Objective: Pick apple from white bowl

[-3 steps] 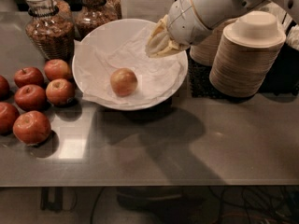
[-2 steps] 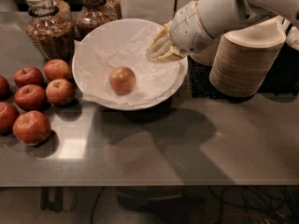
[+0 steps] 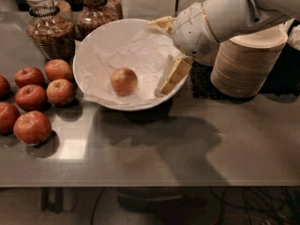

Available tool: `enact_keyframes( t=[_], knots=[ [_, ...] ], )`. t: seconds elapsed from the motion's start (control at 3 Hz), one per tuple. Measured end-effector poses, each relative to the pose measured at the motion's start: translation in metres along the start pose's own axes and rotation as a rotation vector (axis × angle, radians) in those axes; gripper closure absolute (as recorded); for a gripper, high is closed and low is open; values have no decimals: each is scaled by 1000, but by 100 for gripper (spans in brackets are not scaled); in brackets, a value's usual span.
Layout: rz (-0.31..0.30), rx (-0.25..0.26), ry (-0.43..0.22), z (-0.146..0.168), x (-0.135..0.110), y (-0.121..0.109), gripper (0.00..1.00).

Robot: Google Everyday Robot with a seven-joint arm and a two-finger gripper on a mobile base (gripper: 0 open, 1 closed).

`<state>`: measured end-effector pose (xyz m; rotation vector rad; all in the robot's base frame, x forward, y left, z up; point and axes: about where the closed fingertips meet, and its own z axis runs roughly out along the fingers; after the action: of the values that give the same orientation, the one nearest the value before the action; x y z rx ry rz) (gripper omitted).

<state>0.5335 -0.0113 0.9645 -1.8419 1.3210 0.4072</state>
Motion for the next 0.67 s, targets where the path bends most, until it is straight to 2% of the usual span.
enact_keyframes(
  t=[0.33,0.67],
  knots=[
    [0,-2,0,0,0,0,0],
    [33,-12,-15,15,9,-9,0]
  ],
)
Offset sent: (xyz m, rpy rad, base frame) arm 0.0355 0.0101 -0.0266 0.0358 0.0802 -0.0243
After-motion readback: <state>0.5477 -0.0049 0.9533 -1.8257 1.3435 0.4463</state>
